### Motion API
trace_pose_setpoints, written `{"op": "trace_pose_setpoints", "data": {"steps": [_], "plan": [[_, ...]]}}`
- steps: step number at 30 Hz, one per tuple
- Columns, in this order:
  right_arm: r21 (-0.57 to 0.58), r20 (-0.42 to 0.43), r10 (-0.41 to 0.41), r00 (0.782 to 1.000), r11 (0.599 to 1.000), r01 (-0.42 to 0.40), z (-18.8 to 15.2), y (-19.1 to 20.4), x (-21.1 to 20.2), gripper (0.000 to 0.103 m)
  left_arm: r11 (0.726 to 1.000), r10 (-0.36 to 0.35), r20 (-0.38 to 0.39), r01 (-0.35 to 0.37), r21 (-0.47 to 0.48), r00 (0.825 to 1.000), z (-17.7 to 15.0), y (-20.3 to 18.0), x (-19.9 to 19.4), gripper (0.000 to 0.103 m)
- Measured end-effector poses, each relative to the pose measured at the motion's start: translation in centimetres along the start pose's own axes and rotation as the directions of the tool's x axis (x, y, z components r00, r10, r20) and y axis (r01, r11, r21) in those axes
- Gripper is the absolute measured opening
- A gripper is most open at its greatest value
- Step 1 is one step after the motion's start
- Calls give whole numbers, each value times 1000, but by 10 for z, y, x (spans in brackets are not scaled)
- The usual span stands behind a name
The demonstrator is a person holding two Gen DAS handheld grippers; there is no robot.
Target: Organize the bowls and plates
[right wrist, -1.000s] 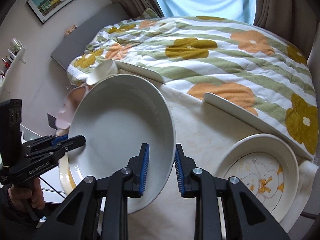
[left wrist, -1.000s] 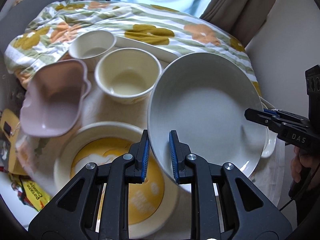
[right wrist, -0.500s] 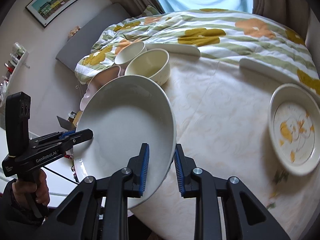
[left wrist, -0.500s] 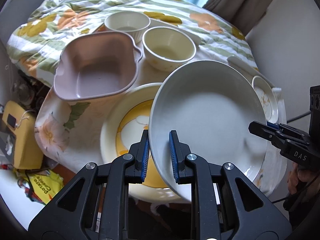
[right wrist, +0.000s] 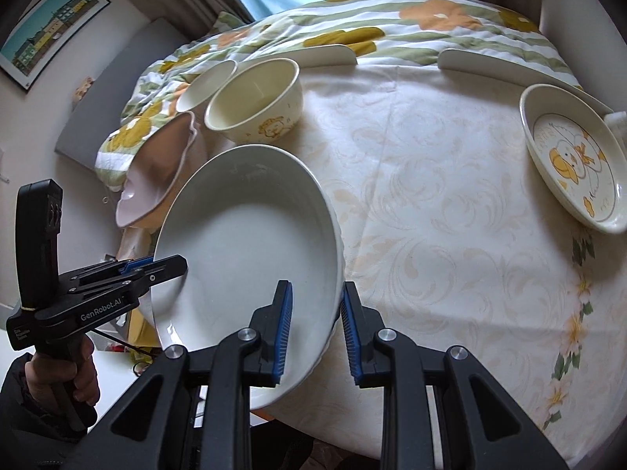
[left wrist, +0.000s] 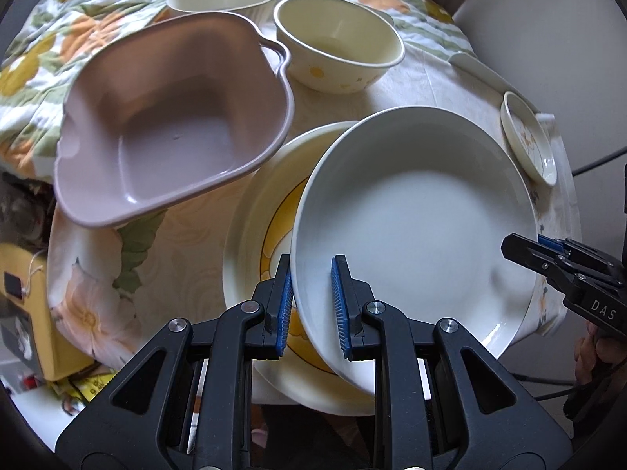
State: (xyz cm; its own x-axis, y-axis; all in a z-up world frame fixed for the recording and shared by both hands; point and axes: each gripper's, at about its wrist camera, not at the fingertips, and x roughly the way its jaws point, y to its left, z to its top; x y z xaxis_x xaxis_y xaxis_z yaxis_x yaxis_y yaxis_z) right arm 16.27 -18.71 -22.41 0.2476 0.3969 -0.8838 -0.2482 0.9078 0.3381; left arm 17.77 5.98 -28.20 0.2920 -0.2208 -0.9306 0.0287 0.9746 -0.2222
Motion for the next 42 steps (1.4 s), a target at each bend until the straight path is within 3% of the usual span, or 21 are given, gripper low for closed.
{"op": "trace_pose_setpoints", "data": {"steps": [9,16,21,26,42], "plan": [[21,4,-63,998,998,63,-11,6,4,23,996,45,-15,-43,82,999,2,-6,12,17],[-21,13,-124,992,992,124,-14,15,6,23,978,121,31,-124,166,992,2,-17,12,17],[-81,23,-187,982,979,188,-16,24,9,23,927,235,114,-258,271,965,-4,-32,10,17],[-143,38,-244,969,958,247,-17,33,12,23,886,293,164,-332,324,942,-11,-39,9,17],[-229,57,-306,950,923,311,-24,50,23,23,855,341,183,-385,346,922,-16,-40,8,17]]}}
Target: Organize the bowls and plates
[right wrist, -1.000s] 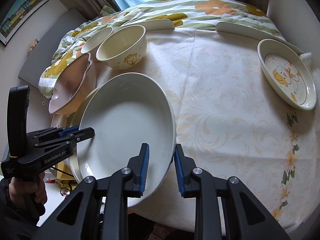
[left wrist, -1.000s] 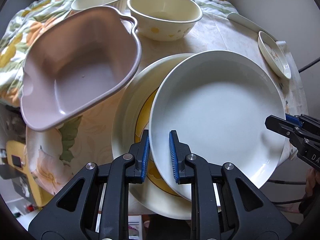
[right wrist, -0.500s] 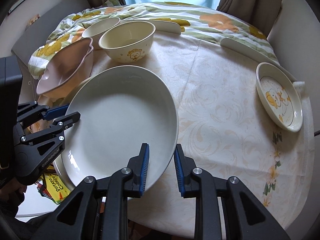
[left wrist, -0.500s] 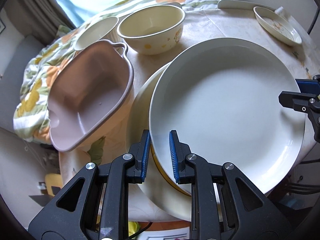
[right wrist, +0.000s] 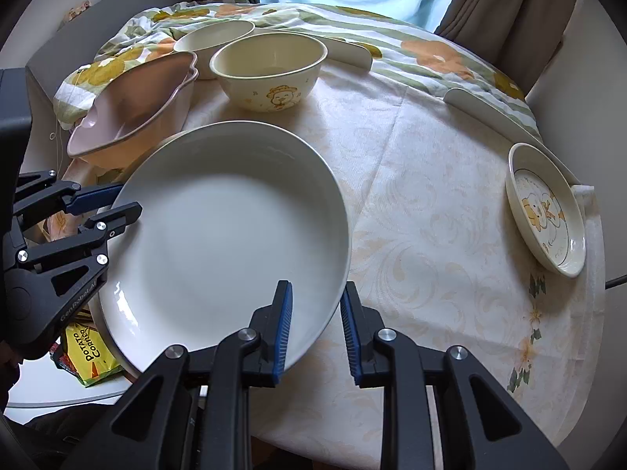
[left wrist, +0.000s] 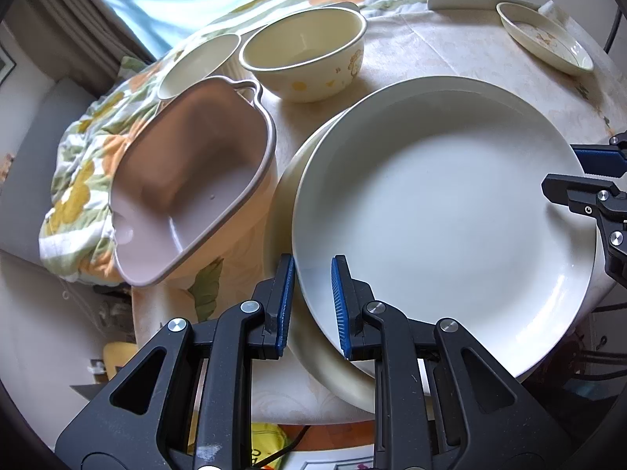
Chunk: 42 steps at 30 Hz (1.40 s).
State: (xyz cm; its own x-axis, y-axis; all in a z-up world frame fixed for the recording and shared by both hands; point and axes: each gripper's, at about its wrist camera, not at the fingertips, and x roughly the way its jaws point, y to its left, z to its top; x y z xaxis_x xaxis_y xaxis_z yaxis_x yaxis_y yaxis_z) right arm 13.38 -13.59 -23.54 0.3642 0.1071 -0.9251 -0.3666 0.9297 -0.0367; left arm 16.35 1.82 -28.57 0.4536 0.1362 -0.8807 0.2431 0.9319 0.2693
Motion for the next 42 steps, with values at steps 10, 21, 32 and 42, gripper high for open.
{"op": "trace_pose_setpoints", "data": {"steps": [10,21,32,42], "plan": [[-1,4,5,1000,1000,-5,-1,2,1,23,998,49,6,-49,32,999,-4,-3,-6,17],[11,12,14,1000,1000,-14,-2,0,0,23,1000,26,-1,-26,5,1000,-3,4,-8,17],[177,135,103,985,976,-126,2,-42,-51,51,993,-56,212,76,-88,976,35,26,-85,102],[497,208,-74,975,867,-40,-35,-128,-124,103,927,-373,321,339,160,871,145,-20,-119,103]]}}
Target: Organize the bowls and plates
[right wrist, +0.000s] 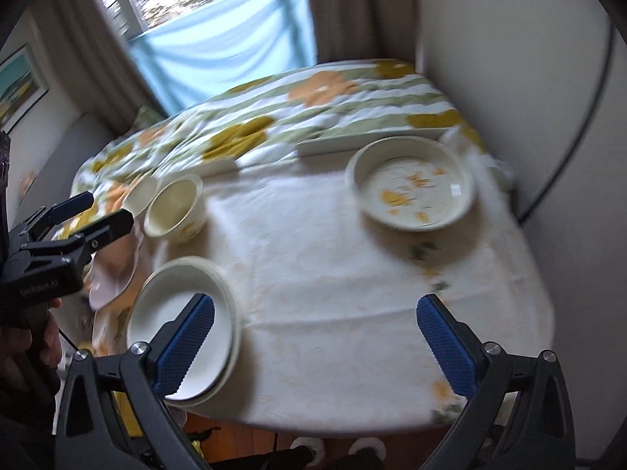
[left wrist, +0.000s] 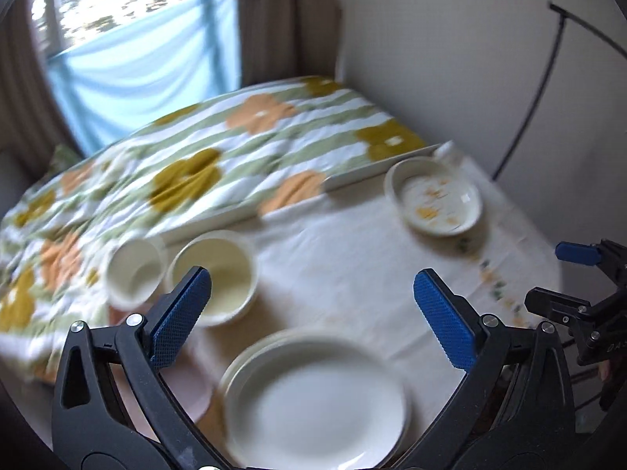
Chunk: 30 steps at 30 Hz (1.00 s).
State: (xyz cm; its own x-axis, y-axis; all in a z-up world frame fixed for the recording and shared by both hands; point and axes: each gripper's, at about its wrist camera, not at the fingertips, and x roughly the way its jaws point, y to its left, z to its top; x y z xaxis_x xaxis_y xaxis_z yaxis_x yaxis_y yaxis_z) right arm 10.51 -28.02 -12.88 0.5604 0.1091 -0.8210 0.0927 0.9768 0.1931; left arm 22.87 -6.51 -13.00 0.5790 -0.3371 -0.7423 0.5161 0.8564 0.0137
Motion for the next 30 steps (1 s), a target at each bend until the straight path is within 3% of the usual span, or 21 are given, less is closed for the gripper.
{"op": "trace_pose_setpoints", "data": {"steps": [4,7,14,16,18,21,26,28,30], "plan": [[130,40,-96,995,987,90,20,-42,-23,103,990,-92,0,92,104,996,55,-23,33,103],[278,53,-7,999,960,-8,36,-84,-19,103,975,-183,-45,187,118,982,86,-39,73,103],[385,41,-3,999,923,-13,52,-134,46,103,946,-292,-237,317,72,927,115,-61,192,101],[409,38,-3,999,913,-13,52,-144,64,90,943,-298,-293,328,59,909,114,-68,229,91],[439,19,18,1000,898,-24,51,-154,90,76,942,-296,-333,331,53,895,107,-72,255,70],[465,-3,29,1000,885,-24,48,-164,117,61,939,-297,-382,340,49,875,99,-79,288,57],[491,7,32,999,870,-31,48,-172,143,50,934,-296,-415,351,61,860,95,-82,313,45],[498,10,26,1000,867,-27,50,-175,149,40,933,-294,-421,354,69,858,96,-84,319,38],[510,16,32,999,860,-35,50,-177,154,32,931,-296,-422,358,73,857,99,-84,324,19]]}}
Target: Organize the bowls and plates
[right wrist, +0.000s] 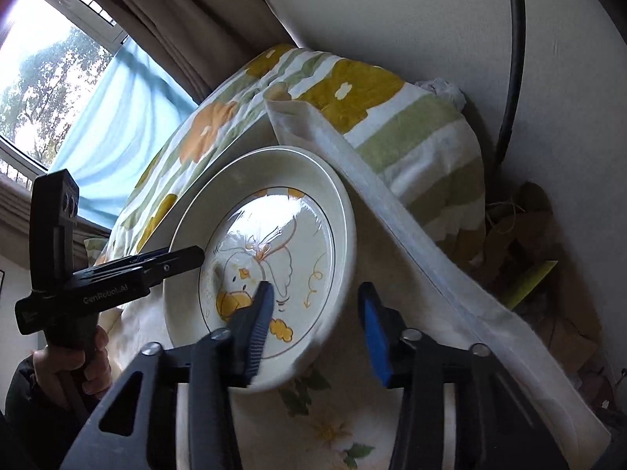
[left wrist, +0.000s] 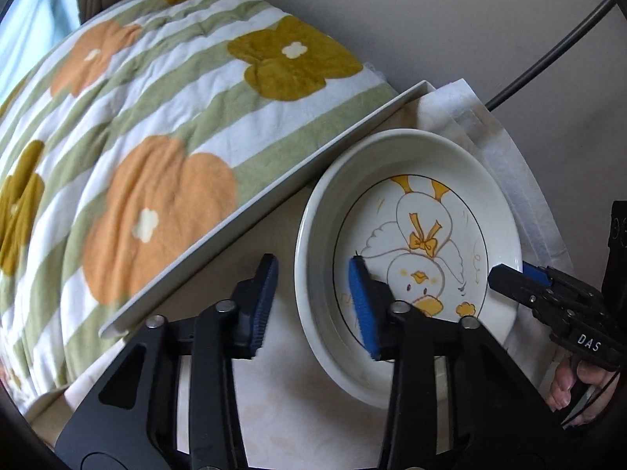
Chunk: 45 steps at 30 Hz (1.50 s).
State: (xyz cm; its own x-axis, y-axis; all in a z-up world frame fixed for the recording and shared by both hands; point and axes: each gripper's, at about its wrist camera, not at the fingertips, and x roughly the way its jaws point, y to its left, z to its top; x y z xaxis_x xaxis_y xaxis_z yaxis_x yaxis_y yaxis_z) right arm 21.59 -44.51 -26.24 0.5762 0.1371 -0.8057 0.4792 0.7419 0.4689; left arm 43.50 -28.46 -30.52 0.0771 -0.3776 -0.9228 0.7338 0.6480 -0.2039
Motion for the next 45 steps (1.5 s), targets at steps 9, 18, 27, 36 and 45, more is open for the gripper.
{"op": "trace_pose_setpoints", "data": {"steps": [9,18,27,36,45], "plan": [[38,7,-11,1000,999,11,1,-5,8,19,1000,6,5,-6,4,1000,3,-2,2,15],[-7,15,-1,1000,1000,1,11,-1,-13,19,1000,10,58,-9,-16,998,-2,-17,-34,15],[-197,3,55,999,979,-53,14,43,-72,19,991,94,171,-75,-115,981,-50,-37,-137,15],[-354,-69,148,987,921,-163,-41,104,-115,19,953,207,243,-139,-270,948,-155,-39,-228,15],[-451,-174,175,969,861,-236,-116,144,-119,19,882,271,208,-156,-445,940,-279,-34,-256,15]]}}
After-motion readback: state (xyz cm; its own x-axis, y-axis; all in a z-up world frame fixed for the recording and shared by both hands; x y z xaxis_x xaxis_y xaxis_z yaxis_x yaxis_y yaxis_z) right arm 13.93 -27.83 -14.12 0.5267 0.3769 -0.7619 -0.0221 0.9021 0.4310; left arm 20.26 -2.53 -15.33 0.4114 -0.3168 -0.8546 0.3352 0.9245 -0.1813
